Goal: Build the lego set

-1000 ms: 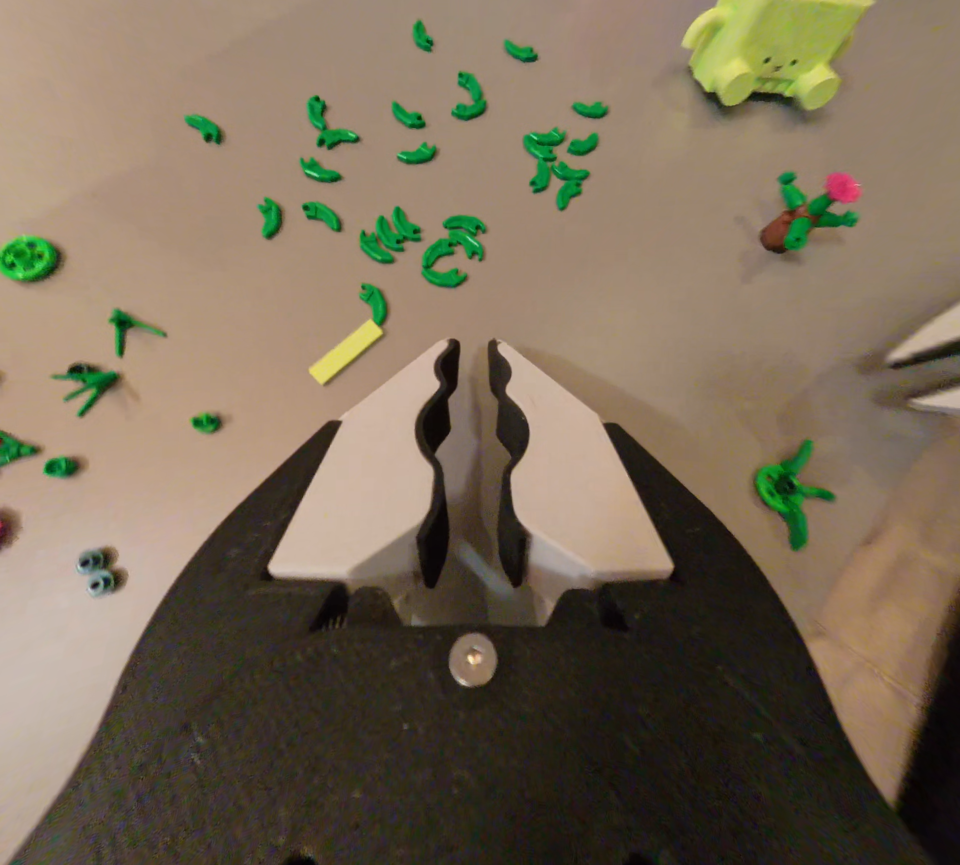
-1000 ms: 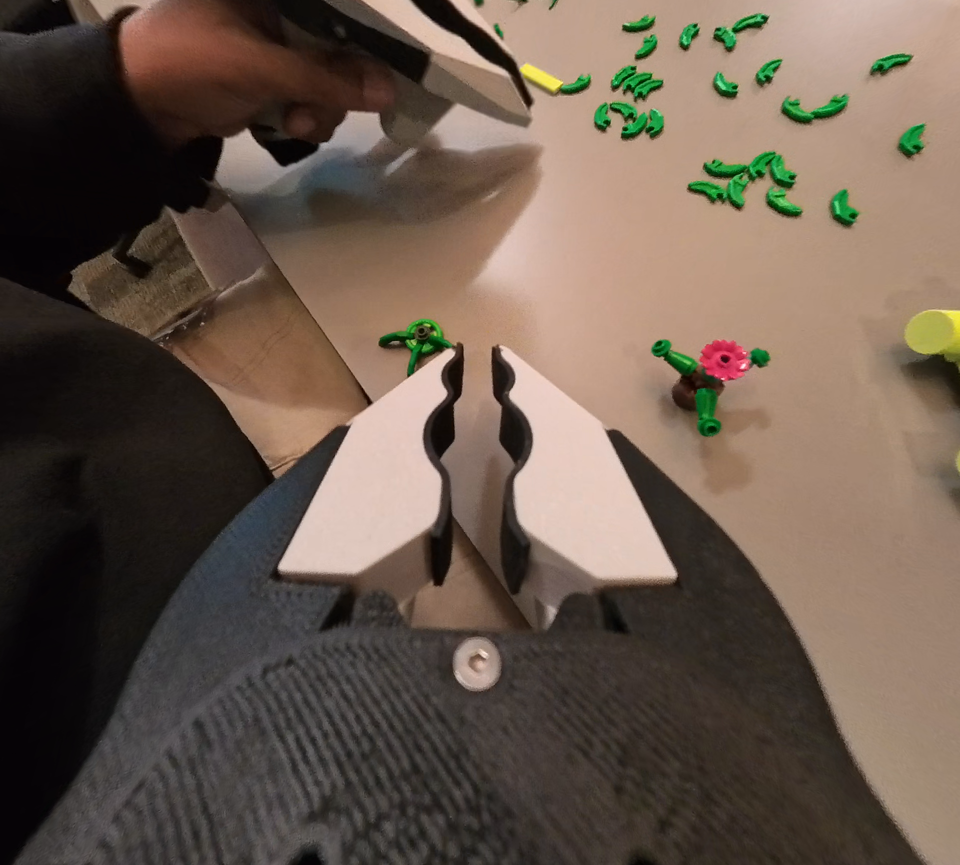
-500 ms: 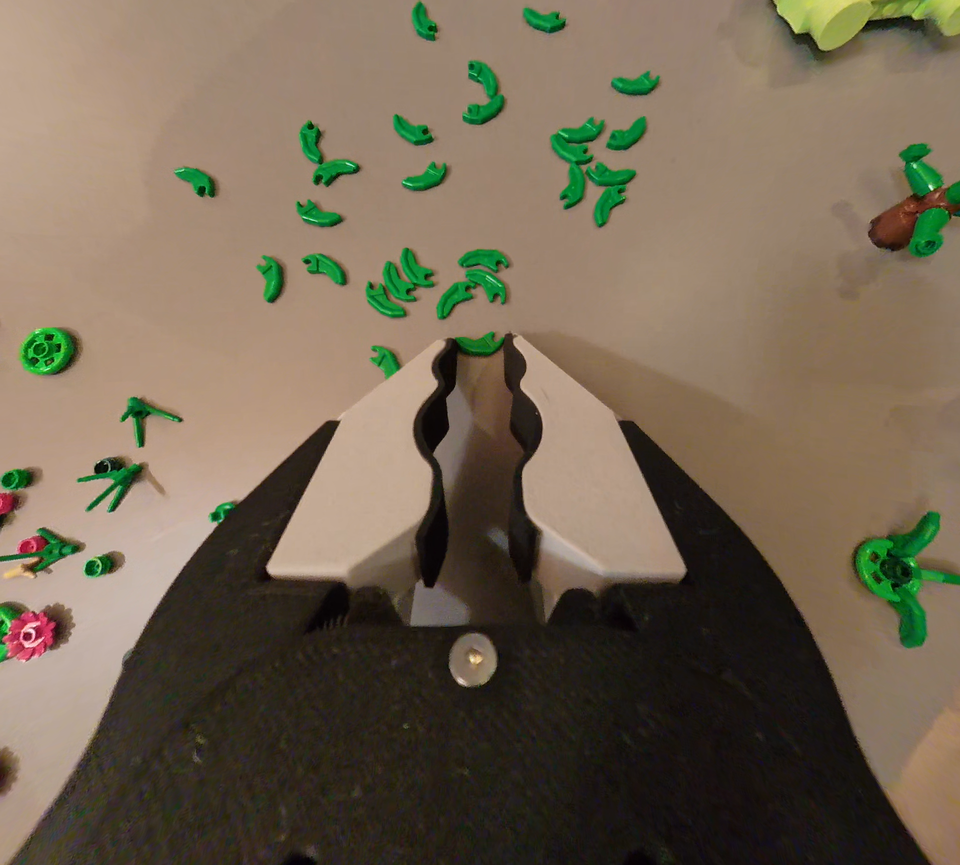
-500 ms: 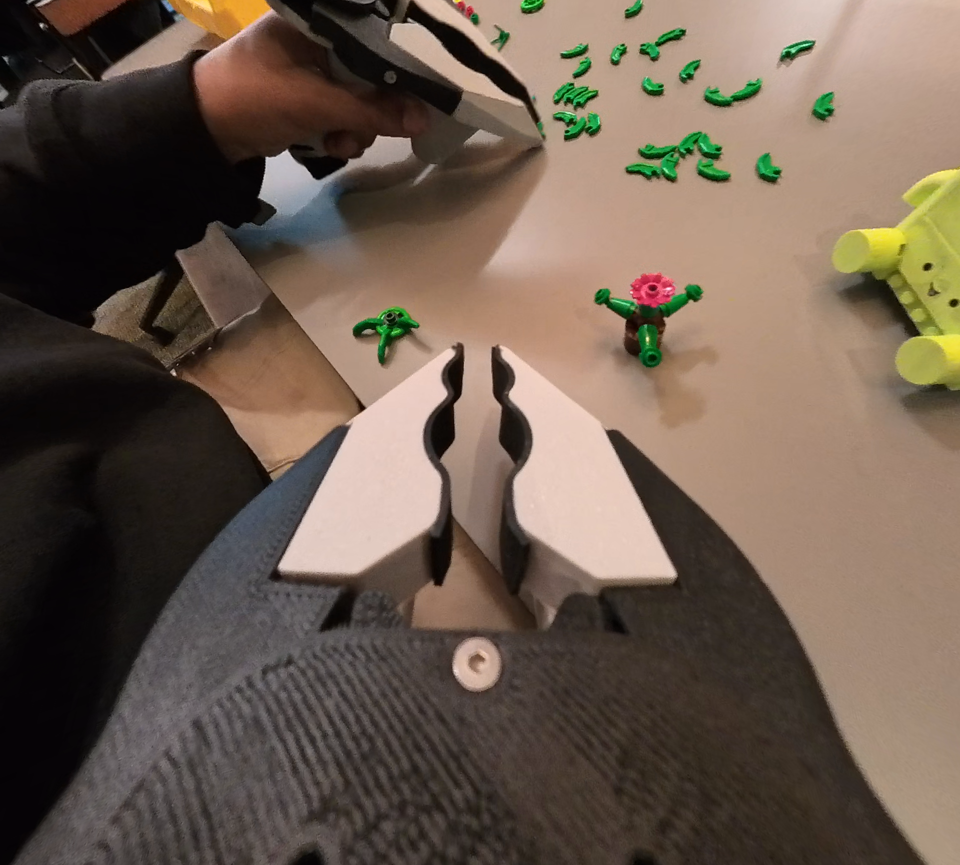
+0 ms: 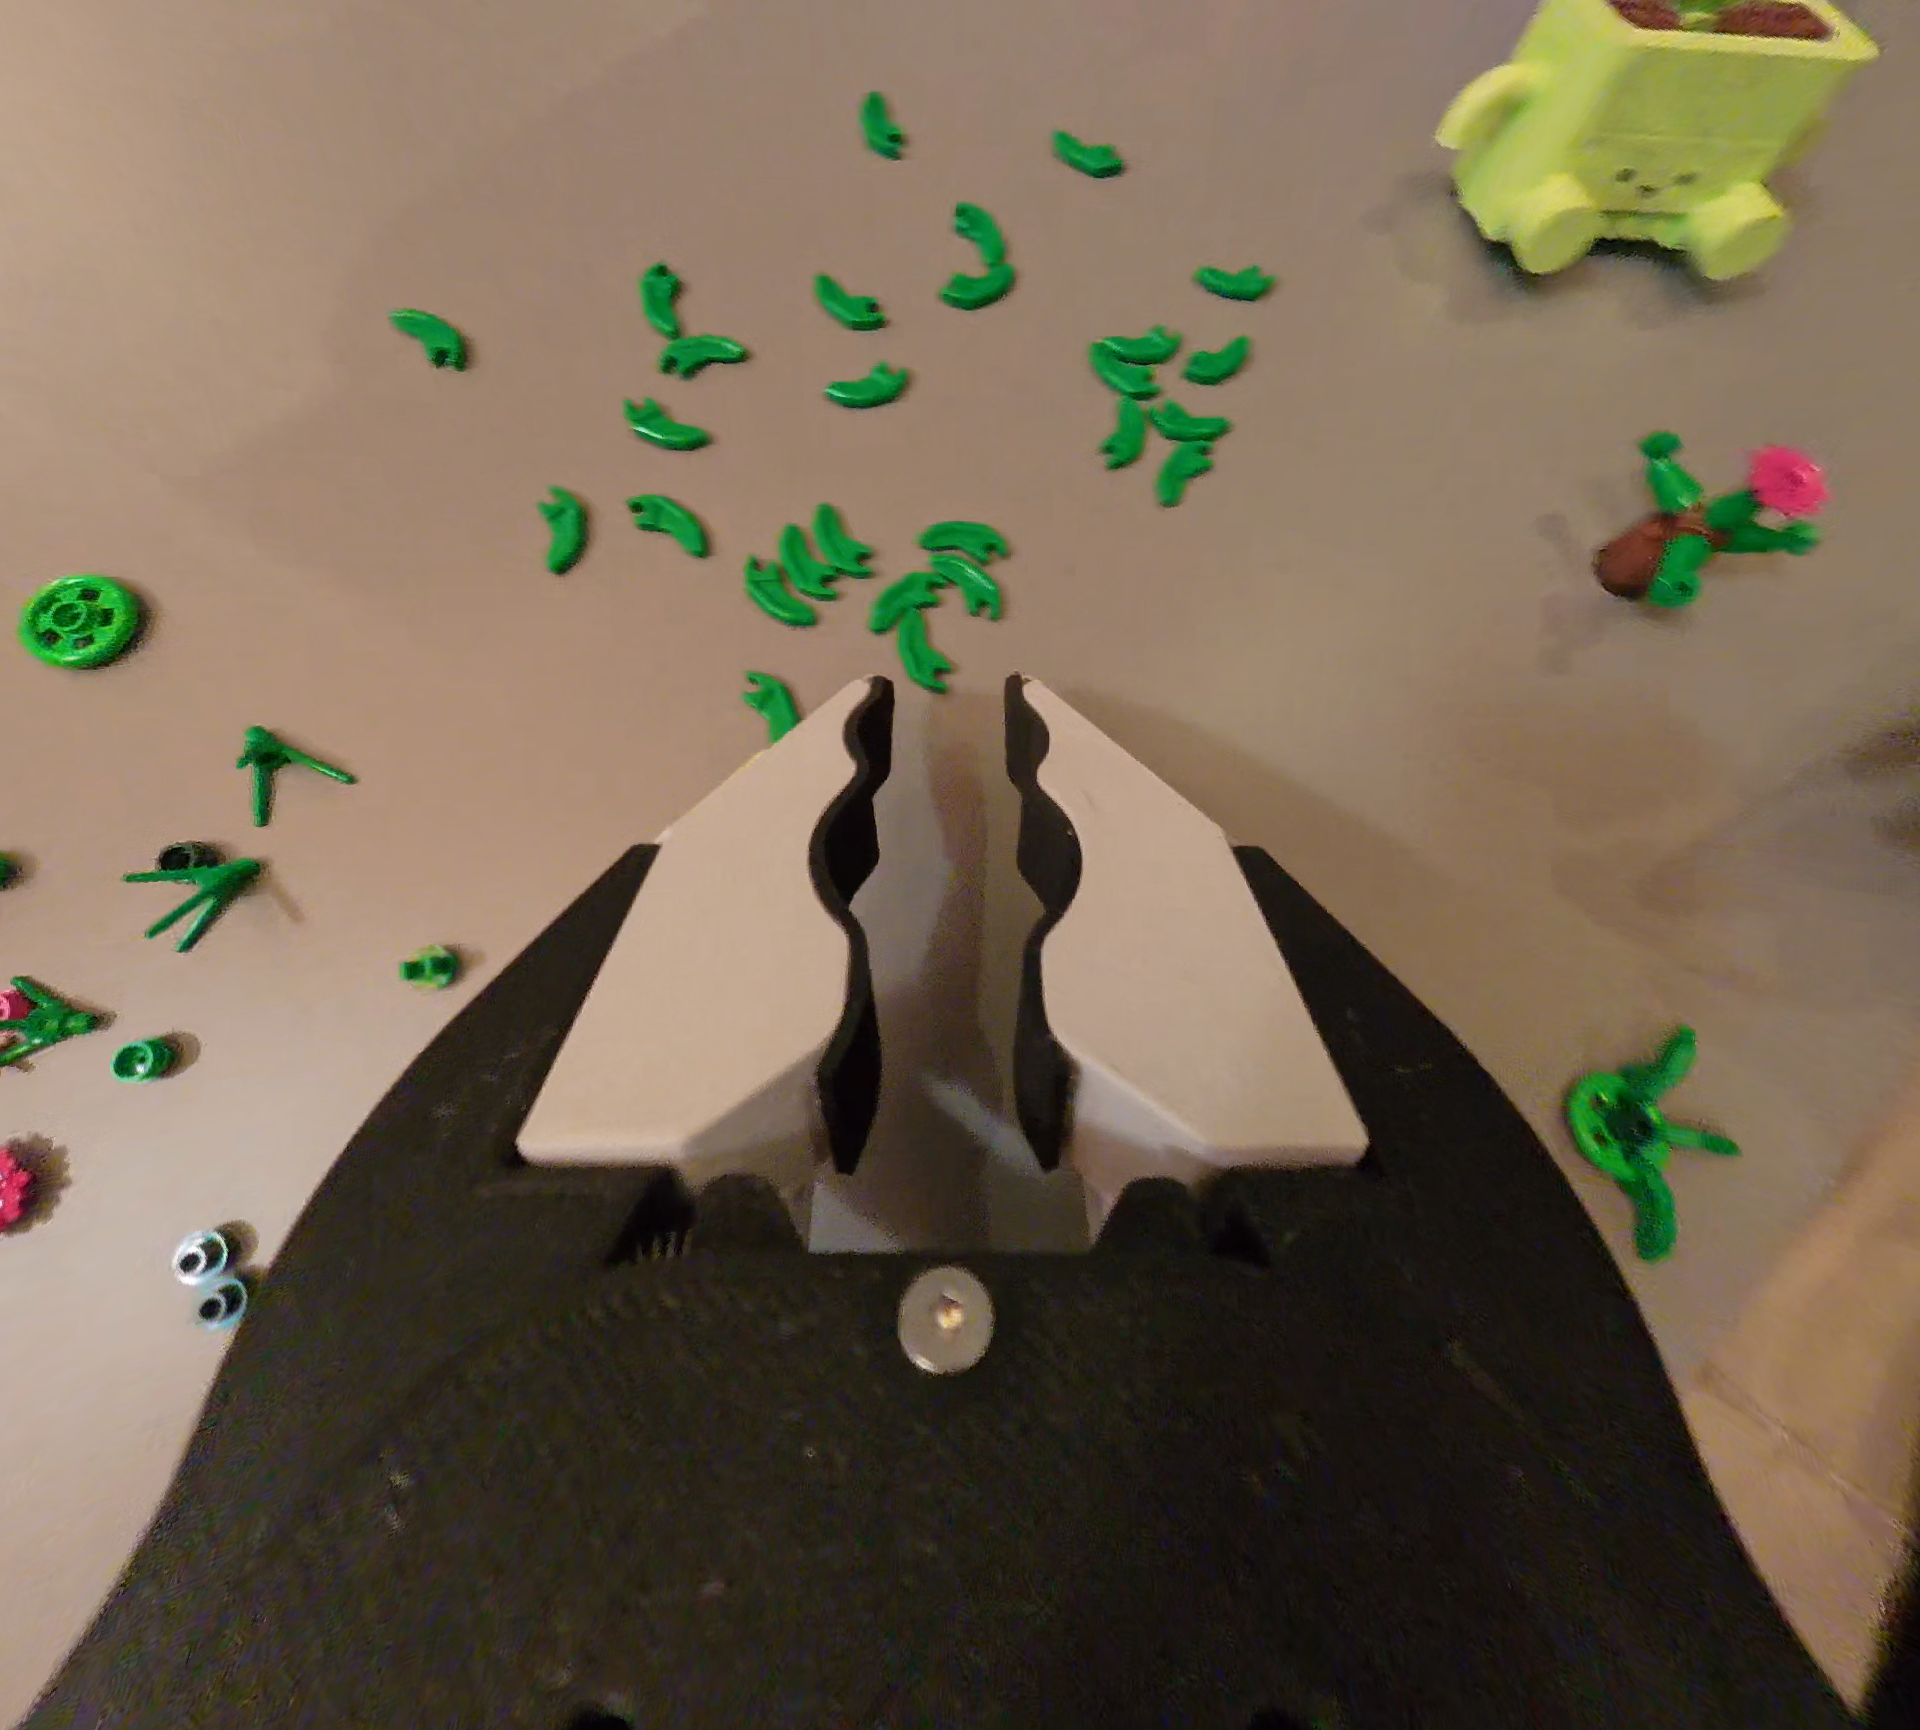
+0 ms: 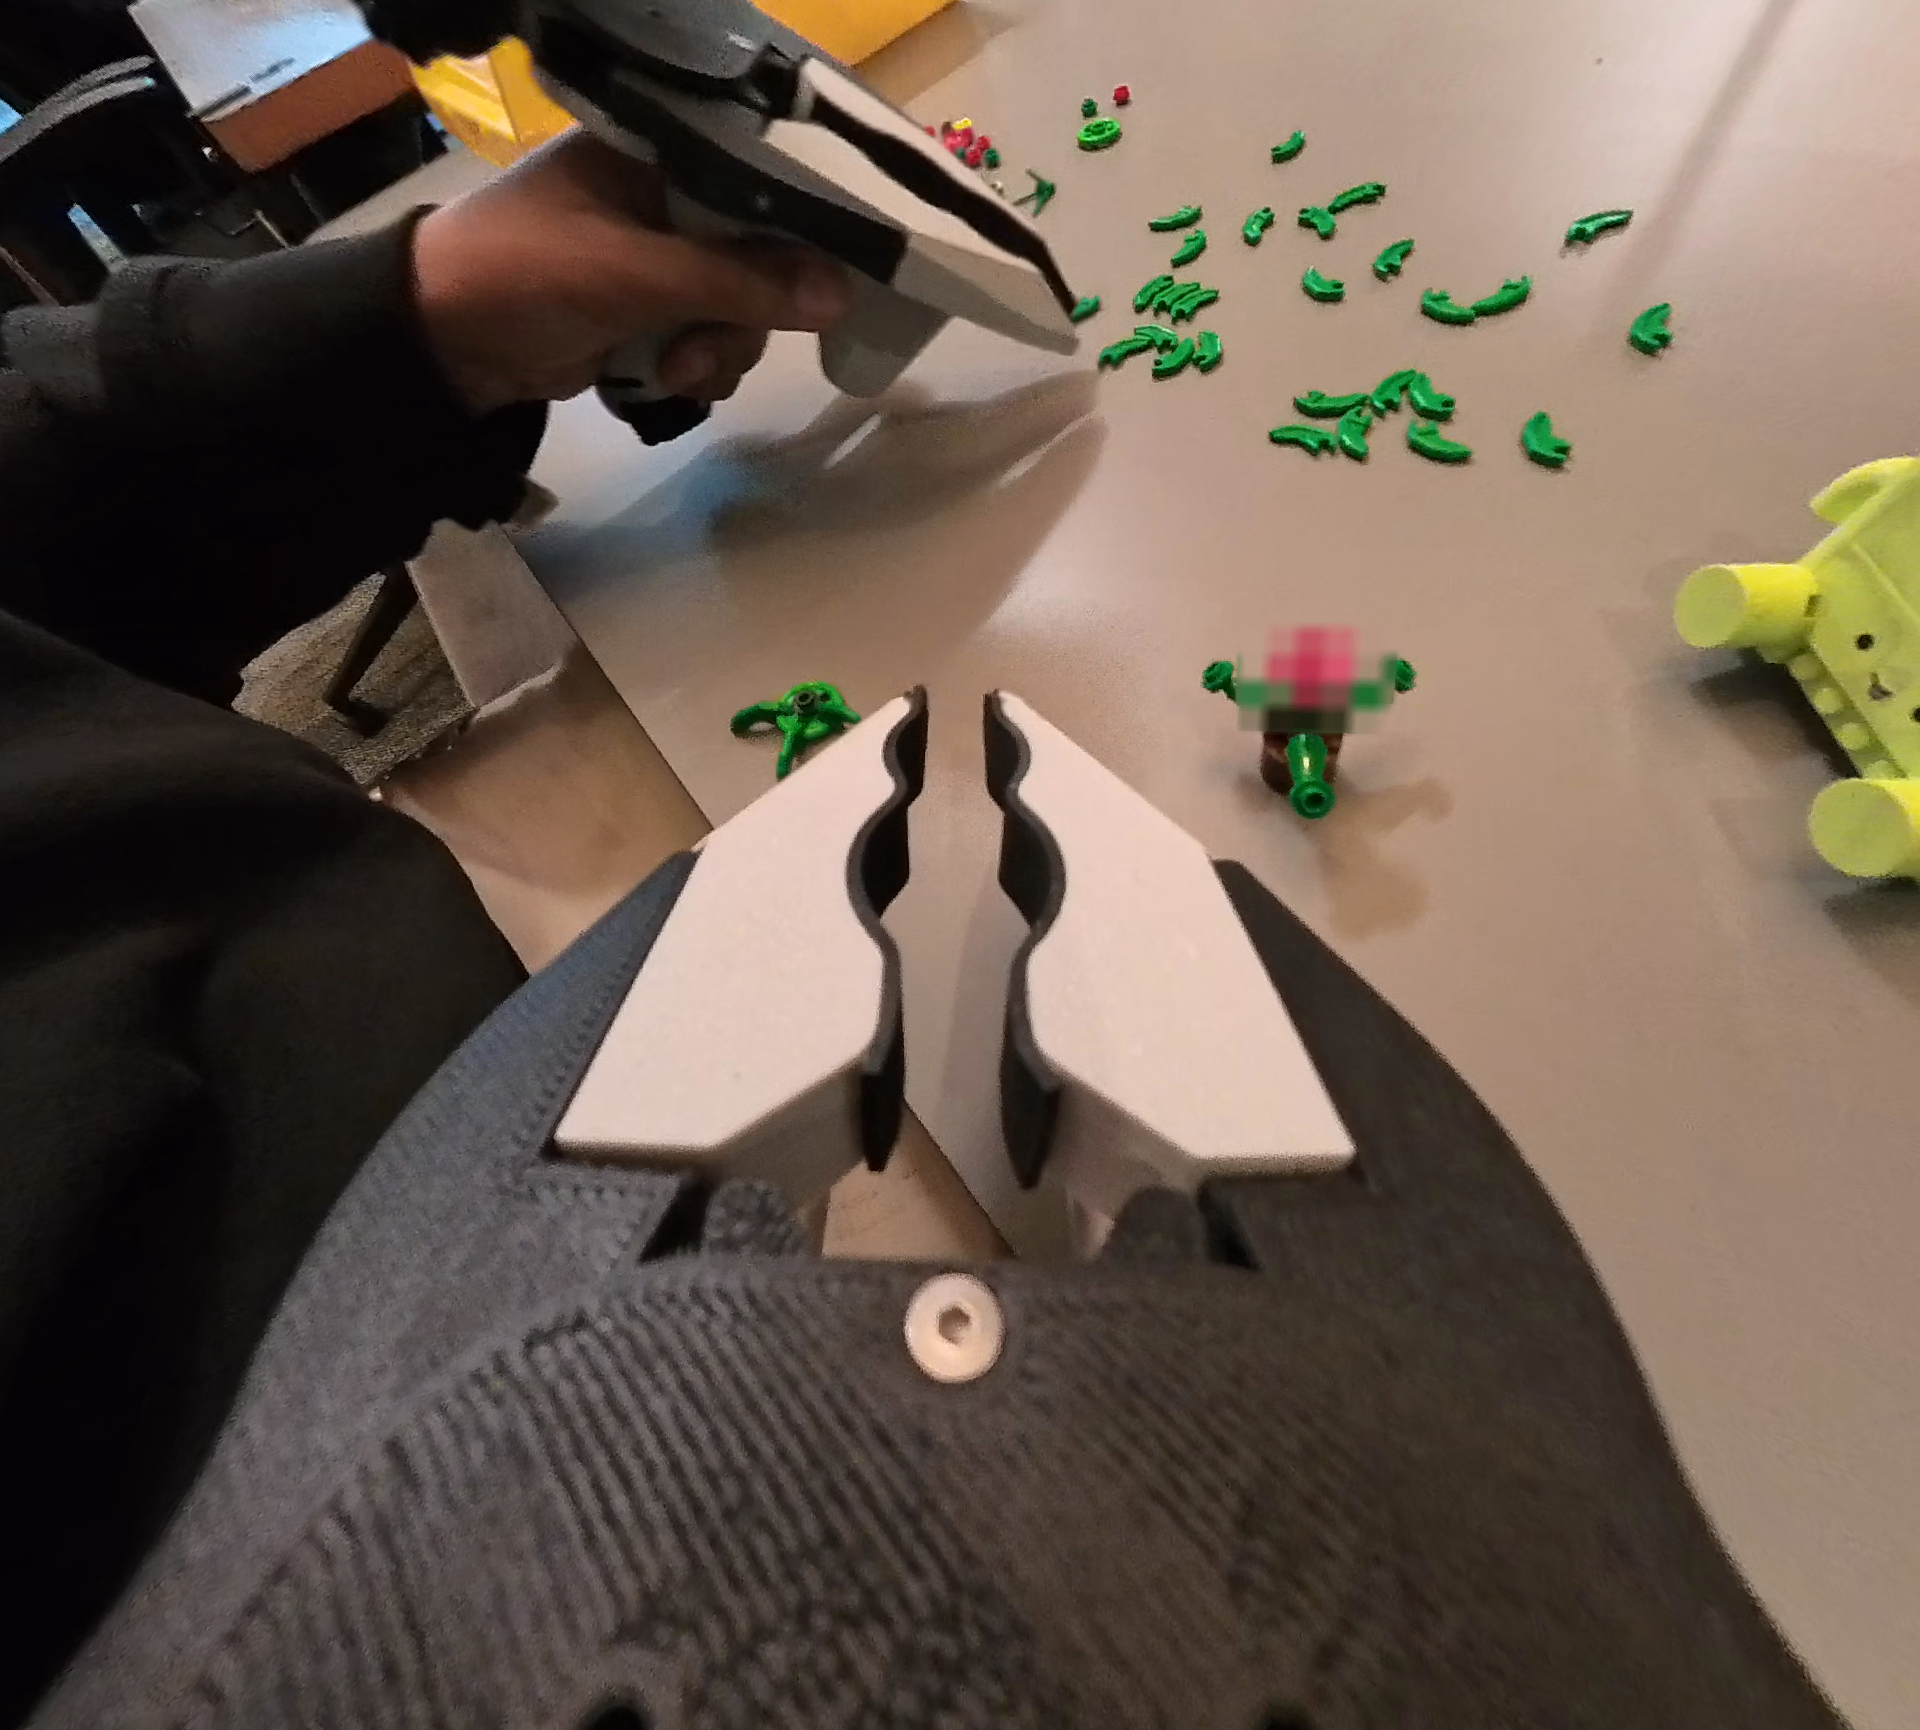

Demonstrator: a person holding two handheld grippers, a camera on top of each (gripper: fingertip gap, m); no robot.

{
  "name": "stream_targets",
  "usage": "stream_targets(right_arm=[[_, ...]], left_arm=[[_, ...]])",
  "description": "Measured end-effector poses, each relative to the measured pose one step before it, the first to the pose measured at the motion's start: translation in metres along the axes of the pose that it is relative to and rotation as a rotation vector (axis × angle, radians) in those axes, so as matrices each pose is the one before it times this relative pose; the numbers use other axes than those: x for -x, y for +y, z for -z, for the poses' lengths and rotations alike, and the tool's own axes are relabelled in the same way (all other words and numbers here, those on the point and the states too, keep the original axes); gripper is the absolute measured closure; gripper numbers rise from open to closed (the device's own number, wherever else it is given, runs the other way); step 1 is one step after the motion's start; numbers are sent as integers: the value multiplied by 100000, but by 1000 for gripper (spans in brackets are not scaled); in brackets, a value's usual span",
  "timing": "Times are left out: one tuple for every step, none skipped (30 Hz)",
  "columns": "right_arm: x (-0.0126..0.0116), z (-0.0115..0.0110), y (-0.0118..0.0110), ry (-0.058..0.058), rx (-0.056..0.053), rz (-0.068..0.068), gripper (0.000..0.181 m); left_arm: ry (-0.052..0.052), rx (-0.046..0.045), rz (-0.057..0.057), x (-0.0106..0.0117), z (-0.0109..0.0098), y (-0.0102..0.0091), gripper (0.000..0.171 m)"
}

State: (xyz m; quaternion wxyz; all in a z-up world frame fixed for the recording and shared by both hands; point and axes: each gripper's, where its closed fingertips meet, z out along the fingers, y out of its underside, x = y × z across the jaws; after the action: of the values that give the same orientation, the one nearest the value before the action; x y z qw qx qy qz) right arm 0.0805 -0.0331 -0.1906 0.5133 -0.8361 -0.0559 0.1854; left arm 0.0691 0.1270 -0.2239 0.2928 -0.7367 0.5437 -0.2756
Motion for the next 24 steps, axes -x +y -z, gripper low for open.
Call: stream_targets(right_arm=[[70, -60, -65, -294, -237, 157, 172], [30, -25, -21, 114, -29, 165, 172], [0, 24, -1, 413, 12, 236, 172], [-2, 66, 17, 488, -116, 197, 172], [-8, 94, 12, 458, -228, 51, 172], [-48, 108, 54, 447, -183, -112, 172], [-94, 118, 85, 461, -116, -266, 172], [-114, 83, 112, 345, -118, -448, 172], [-111, 67, 123, 76, -126, -685, 172], [-107, 35, 101, -171, -187, -835, 172], [-73, 8, 68, -326, -295, -799, 172], [-51, -15, 22, -423, -342, -663, 172], [-5, -17, -15, -456, -303, -445, 172], [10, -22, -32, -398, -142, -164, 172], [9, -26, -36, -312, 97, -50, 172], [36, 10, -68, -437, 157, -72, 172], [24, 44, -91, -420, -3, 161, 172], [-37, 61, -128, -129, -100, 480, 172], [-101, 49, -137, -36, 1, 526, 171], [-129, 16, -152, -285, 108, 304, 171], [-123, -39, -227, -571, -102, 21, 169], [-73, -84, -327, -969, -443, -244, 167], [-4, -108, -455, -1447, -820, -586, 165], [54, -111, -558, -1854, -1219, -985, 163]], left_arm=[[-638, 717, 1929, 397, -410, -120, 149], [5, 1046, 1159, 133, -393, -48, 148], [-483, 1633, 403, 72, -367, 64, 145], [-1668, 1758, -290, 178, -323, 132, 143], [-1205, 1129, -1191, 29, -236, 131, 144], [-1267, -67, -1306, -3, -96, 8, 145], [-1635, -31, -1845, 62, -13, 32, 147], [-1631, 257, -2113, 95, 24, 77, 150], [-914, 101, -2217, 6, 72, 67, 159], [-545, 243, -1964, -52, 74, 100, 163], [-91, 97, -1707, -112, 74, 72, 163], [-16, -29, -1447, -112, 87, 76, 163], [241, -148, -1274, -152, 128, 51, 164], [1271, -854, -1666, -337, 209, -63, 166], [767, -935, -1786, -327, 285, -71, 166], [407, -1763, -2220, -359, 371, -232, 166], [1086, -2552, -3175, -551, 454, -371, 166], [-622, -1789, -2922, -319, 461, -309, 166], [99, -1715, -3524, -453, 425, -324, 166], [994, -1971, -3993, -605, 410, -373, 166], [-350, -1896, -3323, -444, 396, -410, 166], [1438, -2567, -3985, -769, 386, -551, 166], [1192, -2279, -3847, -798, 353, -563, 166], [717, -2353, -3800, -784, 319, -621, 167]])
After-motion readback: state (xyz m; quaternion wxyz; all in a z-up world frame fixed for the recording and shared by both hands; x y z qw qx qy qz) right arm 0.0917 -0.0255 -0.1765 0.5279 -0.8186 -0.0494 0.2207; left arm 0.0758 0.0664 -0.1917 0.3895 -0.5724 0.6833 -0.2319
